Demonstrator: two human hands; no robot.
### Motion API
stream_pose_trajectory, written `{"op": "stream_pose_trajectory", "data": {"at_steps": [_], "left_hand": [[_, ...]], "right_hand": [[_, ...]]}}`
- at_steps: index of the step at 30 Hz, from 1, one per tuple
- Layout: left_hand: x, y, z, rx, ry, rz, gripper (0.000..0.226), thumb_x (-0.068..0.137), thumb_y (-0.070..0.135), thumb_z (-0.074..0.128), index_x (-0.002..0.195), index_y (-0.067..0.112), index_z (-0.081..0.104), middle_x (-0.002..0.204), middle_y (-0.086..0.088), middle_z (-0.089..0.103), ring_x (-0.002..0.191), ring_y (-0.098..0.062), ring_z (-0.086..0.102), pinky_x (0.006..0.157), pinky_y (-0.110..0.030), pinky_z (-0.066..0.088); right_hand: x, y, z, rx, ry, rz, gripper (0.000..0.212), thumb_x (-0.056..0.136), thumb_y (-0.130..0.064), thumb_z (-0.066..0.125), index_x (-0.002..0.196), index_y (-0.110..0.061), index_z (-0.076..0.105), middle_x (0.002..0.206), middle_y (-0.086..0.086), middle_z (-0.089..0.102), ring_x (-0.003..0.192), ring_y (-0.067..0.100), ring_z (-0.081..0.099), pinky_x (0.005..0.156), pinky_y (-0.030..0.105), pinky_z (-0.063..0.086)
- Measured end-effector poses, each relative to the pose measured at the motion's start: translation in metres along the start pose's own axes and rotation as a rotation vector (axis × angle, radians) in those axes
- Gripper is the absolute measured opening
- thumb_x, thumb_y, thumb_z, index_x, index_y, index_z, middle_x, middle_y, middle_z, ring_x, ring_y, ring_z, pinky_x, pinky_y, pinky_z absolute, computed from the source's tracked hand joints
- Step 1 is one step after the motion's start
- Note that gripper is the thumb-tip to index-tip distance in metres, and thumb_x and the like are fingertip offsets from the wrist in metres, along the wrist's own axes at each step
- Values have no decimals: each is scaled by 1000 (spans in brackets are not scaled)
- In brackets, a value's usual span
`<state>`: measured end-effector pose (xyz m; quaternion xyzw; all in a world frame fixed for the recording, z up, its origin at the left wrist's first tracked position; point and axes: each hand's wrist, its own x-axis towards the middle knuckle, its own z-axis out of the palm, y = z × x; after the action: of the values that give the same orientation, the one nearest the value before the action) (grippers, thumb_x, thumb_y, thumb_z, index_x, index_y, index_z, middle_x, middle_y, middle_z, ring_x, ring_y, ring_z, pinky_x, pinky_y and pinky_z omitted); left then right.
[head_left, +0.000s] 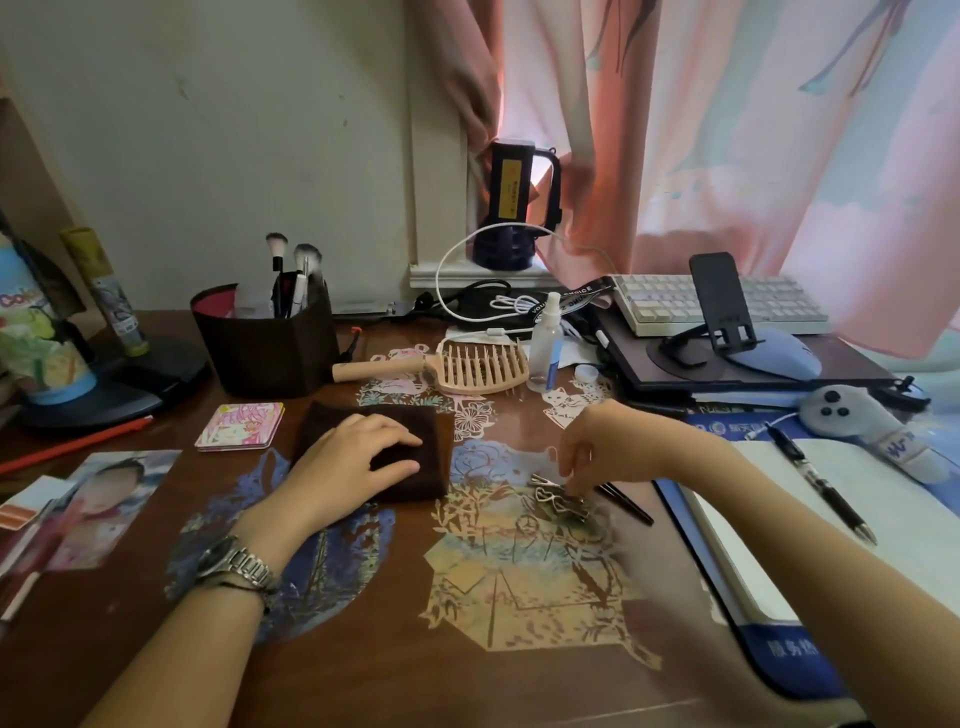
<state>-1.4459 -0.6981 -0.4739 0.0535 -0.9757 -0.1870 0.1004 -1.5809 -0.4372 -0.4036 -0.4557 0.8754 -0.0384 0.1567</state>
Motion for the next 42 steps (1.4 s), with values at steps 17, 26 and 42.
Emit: {"op": "stream_pose_trajectory", "data": {"at_steps": [17, 26, 42], "left_hand": [[-1, 3, -2, -53, -8, -24, 32, 89, 41, 60, 120, 35, 60, 117, 23, 47, 121, -5, 41, 98, -29, 39], [-4, 30, -7, -425, 41, -15, 19, 87, 42, 63, 104, 37, 69, 111, 25, 61, 109, 11, 50, 87, -10, 36], [-3, 29, -7, -554, 72, -35, 13, 89, 38, 63, 90, 31, 73, 91, 9, 72, 88, -7, 64, 83, -34, 50]], "right_hand": [[1, -2, 0, 46, 155, -32, 6, 79, -17, 67, 84, -19, 65, 72, -17, 55, 70, 5, 54, 67, 18, 47], [25, -31, -3, 372, 249, -252, 7, 84, -19, 70, 90, -22, 70, 82, -12, 68, 75, -2, 64, 72, 12, 51], [62, -60, -5, 615, 318, -182, 14, 81, -28, 72, 87, -16, 69, 75, -7, 67, 63, -3, 59, 63, 16, 47]]}}
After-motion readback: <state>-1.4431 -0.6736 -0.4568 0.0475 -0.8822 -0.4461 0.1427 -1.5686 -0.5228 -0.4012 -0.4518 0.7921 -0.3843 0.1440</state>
